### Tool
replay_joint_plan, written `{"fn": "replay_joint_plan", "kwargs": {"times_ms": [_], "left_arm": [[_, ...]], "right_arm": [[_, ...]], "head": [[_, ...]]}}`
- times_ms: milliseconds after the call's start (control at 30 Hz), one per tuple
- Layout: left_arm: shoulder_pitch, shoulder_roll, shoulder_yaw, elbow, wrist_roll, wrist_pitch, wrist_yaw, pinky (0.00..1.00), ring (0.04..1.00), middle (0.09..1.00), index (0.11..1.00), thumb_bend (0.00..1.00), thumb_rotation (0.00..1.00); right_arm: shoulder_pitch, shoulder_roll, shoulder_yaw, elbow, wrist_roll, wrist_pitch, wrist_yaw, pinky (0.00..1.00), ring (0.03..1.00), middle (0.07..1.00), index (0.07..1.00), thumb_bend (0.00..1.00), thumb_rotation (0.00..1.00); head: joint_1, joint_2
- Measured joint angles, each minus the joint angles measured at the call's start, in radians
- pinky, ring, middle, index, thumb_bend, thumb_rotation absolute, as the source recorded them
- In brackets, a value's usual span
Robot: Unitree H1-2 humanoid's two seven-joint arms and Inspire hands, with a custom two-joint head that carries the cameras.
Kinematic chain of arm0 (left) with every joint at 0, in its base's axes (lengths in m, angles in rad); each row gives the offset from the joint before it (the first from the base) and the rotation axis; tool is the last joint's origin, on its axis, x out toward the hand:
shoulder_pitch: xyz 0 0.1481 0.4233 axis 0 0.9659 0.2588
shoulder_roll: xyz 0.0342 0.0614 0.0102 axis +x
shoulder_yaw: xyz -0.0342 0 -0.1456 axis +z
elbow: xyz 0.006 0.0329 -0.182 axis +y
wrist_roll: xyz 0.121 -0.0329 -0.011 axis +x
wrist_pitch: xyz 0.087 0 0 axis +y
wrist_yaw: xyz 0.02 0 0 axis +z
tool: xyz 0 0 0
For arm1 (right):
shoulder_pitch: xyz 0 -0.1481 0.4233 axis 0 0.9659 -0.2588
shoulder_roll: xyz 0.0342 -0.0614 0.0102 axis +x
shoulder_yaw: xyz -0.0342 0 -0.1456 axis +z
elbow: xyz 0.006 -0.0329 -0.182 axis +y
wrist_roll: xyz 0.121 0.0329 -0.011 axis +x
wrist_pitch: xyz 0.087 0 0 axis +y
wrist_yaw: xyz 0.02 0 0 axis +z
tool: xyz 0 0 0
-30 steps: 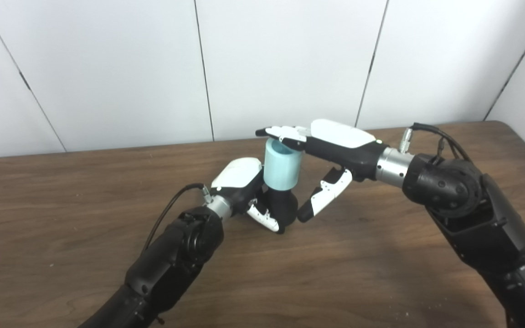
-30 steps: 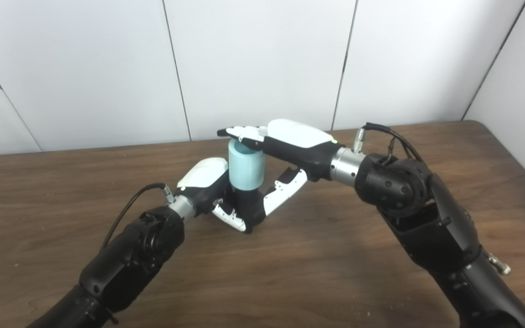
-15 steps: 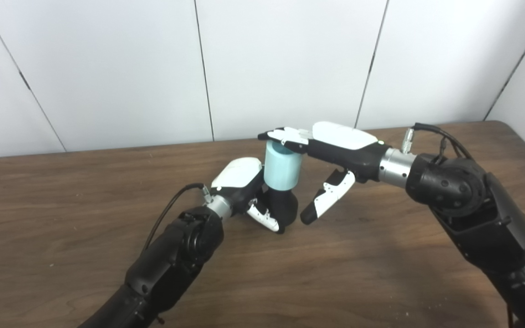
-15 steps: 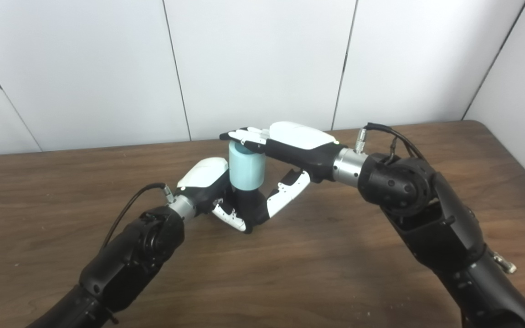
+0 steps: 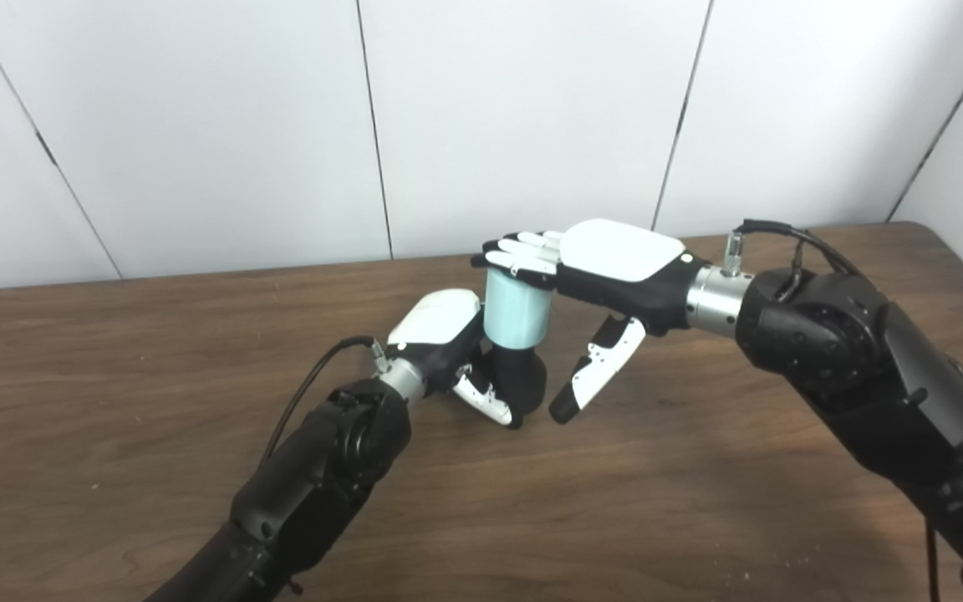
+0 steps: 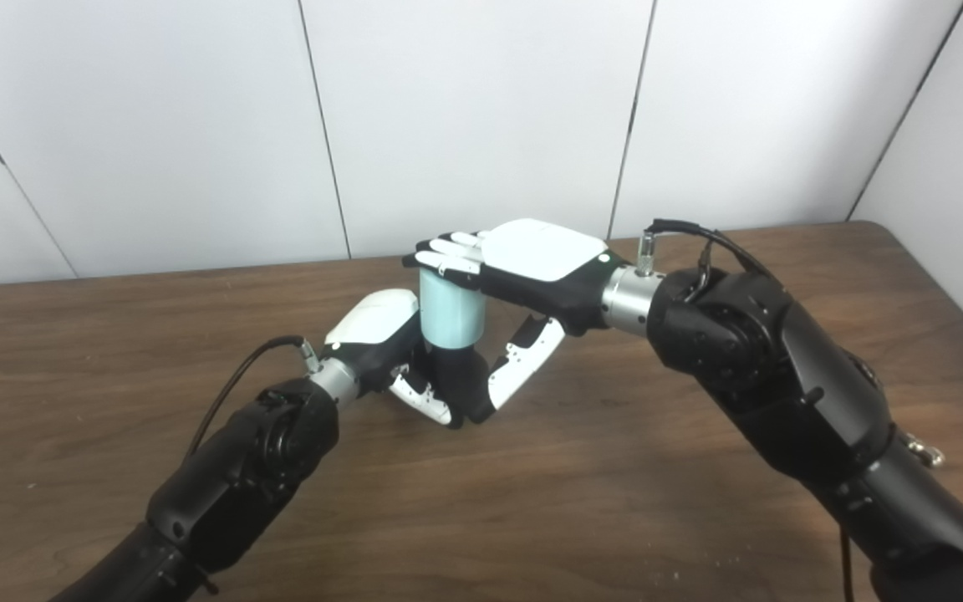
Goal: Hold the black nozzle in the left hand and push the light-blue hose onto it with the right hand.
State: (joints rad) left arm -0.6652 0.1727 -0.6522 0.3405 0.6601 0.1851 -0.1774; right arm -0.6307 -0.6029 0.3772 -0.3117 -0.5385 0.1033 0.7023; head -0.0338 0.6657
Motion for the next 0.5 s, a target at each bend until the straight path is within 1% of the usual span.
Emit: {"fn": "replay_joint_plan", "kwargs": {"times_ms": [67, 233, 367, 467, 500], "left_arm": [[0.0, -0.001, 0.0, 0.002, 0.0, 0.0, 0.0, 0.35, 0.376, 0.468, 0.483, 0.53, 0.0], [0.0, -0.003, 0.002, 0.003, 0.0, 0.0, 0.0, 0.35, 0.376, 0.475, 0.482, 0.53, 0.0], [0.001, -0.004, 0.004, 0.003, 0.0, 0.0, 0.0, 0.35, 0.374, 0.475, 0.482, 0.53, 0.0], [0.002, -0.004, 0.005, 0.003, 0.0, 0.0, 0.0, 0.34, 0.367, 0.474, 0.482, 0.53, 0.0], [0.002, -0.003, 0.006, 0.003, 0.0, 0.0, 0.0, 0.34, 0.368, 0.433, 0.484, 0.53, 0.0]], "right_arm": [[0.0, -0.001, 0.004, 0.0, -0.014, -0.013, -0.001, 1.0, 1.0, 1.0, 0.987, 0.94, 0.84], [-0.003, 0.002, 0.016, 0.002, -0.021, -0.036, -0.009, 1.0, 1.0, 1.0, 0.983, 0.95, 0.85], [-0.001, 0.011, 0.018, 0.011, 0.0, -0.044, -0.016, 1.0, 1.0, 1.0, 0.994, 0.91, 0.85], [0.014, 0.022, 0.015, 0.031, 0.03, -0.079, -0.042, 1.0, 1.0, 1.0, 1.0, 0.92, 0.87], [0.018, 0.021, 0.014, 0.039, 0.046, -0.096, -0.052, 1.0, 1.0, 1.0, 1.0, 0.92, 0.88]], "head": [[0.0, 0.002], [0.0, 0.005], [0.006, 0.008], [0.003, 0.011], [0.003, 0.011]]}}
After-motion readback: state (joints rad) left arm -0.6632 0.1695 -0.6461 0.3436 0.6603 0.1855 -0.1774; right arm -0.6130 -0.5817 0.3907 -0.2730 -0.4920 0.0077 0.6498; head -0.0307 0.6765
